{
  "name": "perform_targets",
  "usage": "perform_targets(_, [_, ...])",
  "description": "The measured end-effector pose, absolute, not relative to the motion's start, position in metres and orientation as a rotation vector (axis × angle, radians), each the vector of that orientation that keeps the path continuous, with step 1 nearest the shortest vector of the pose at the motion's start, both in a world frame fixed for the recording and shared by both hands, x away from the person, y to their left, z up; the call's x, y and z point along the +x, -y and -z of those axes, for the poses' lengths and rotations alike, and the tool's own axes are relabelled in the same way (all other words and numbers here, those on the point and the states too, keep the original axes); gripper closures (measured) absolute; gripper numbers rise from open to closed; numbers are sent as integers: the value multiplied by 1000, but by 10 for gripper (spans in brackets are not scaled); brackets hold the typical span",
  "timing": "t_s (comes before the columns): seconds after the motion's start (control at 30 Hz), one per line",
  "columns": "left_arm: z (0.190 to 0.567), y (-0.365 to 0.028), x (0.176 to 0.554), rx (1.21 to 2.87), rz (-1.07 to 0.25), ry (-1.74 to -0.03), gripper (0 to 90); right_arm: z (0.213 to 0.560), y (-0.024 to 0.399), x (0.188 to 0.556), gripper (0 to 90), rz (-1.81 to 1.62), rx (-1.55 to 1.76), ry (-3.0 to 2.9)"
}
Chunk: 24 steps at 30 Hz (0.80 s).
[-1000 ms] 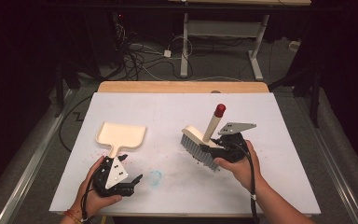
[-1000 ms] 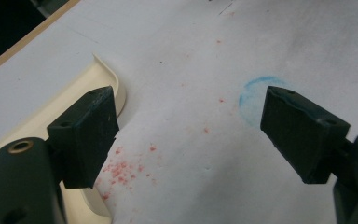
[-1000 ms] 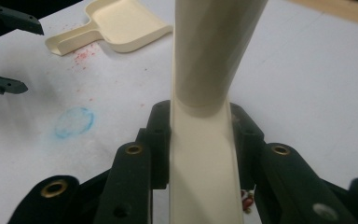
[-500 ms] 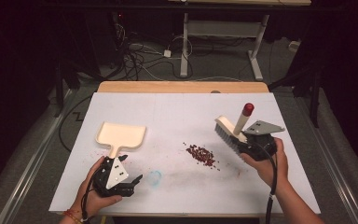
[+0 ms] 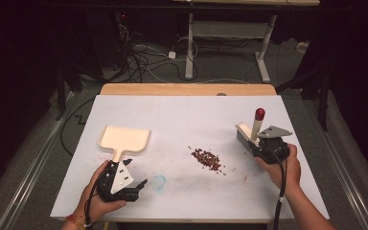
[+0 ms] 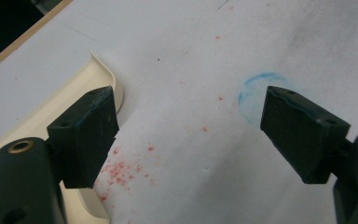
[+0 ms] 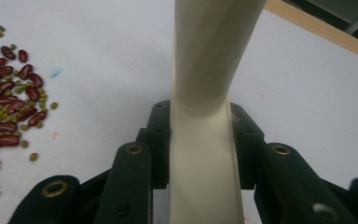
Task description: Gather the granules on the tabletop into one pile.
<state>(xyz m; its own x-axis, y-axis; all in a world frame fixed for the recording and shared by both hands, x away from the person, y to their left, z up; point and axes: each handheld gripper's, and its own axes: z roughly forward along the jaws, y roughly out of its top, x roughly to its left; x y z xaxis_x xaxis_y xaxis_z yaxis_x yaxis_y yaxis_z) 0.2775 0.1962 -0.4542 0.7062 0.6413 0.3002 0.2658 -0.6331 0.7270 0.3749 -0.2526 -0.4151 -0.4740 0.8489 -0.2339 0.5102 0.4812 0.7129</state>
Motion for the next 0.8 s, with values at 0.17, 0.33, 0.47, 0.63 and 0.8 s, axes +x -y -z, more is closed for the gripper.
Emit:
perform_targets(0.17, [455, -195, 278, 2245, -726, -688, 182, 419, 231, 369, 677, -763, 1063, -2164])
perform_targets(0.33, [455, -194, 278, 2255, -732, -681, 182, 420, 204, 364, 677, -801, 1015, -2201])
perform_targets(0.47, [455, -195, 278, 2248, -733, -680, 182, 417, 183, 367, 677, -868, 998, -2217])
perform_targets(0.63, [455, -197, 278, 2245, -730, -677, 182, 412, 171, 366, 677, -901, 961, -2202])
perform_targets(0.8, [454, -196, 277, 2245, -739, -669, 182, 404, 188, 357, 676, -962, 943, -2227])
